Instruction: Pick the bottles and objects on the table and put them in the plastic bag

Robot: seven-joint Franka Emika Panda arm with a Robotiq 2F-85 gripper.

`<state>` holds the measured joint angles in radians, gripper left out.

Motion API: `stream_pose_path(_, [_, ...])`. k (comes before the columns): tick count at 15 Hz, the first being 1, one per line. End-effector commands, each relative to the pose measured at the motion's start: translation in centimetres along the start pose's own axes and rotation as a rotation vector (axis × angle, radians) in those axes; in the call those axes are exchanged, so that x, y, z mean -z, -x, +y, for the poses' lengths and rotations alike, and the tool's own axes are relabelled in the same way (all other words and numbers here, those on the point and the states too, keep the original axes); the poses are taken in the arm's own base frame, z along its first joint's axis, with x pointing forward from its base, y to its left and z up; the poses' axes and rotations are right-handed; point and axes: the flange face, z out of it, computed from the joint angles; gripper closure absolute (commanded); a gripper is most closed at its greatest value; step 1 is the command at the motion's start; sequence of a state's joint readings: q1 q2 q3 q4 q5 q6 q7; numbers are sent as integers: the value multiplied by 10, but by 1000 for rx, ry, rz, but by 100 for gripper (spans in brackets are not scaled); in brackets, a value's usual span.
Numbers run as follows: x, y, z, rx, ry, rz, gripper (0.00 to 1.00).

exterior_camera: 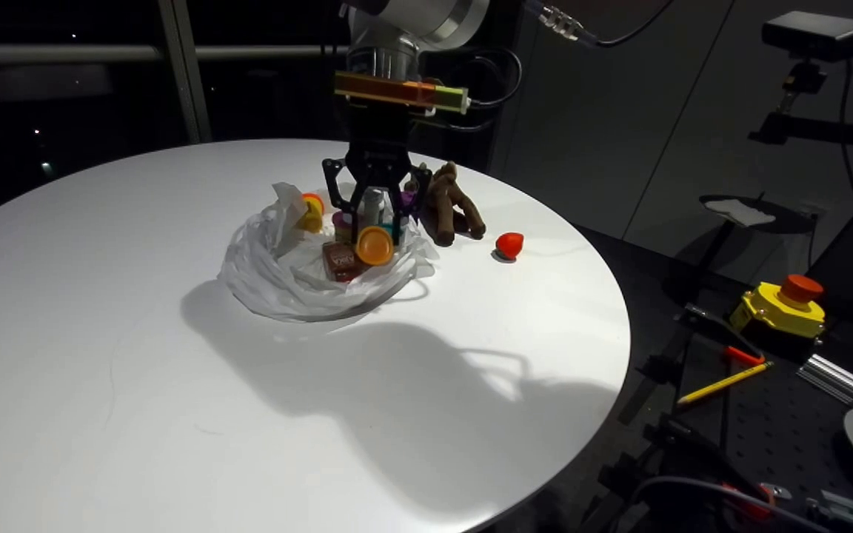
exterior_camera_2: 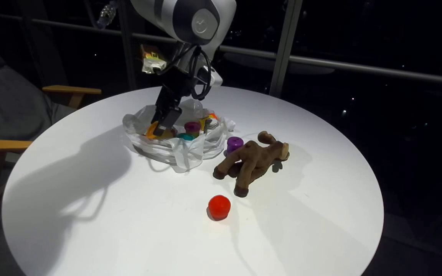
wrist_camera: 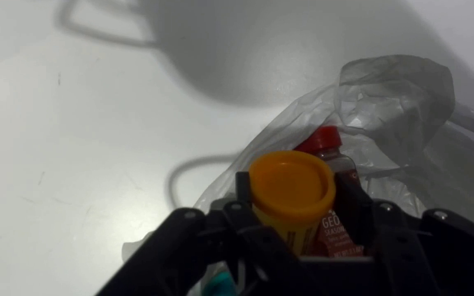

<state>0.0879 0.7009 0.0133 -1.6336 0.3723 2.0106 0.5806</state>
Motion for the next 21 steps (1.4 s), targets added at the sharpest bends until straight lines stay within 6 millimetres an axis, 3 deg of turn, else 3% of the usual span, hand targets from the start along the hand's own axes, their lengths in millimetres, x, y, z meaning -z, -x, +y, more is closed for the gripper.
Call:
stream_pose_path(1, [8, -12, -11, 35, -56, -6, 77])
stream_pose_path(11, [-18, -39, -18, -20, -107, -113, 77])
stream_pose_path(17, [0, -44, -33, -37, -170, -108, 77])
stream_pose_path(21, [13, -58, -32, -109, -231, -114, 77])
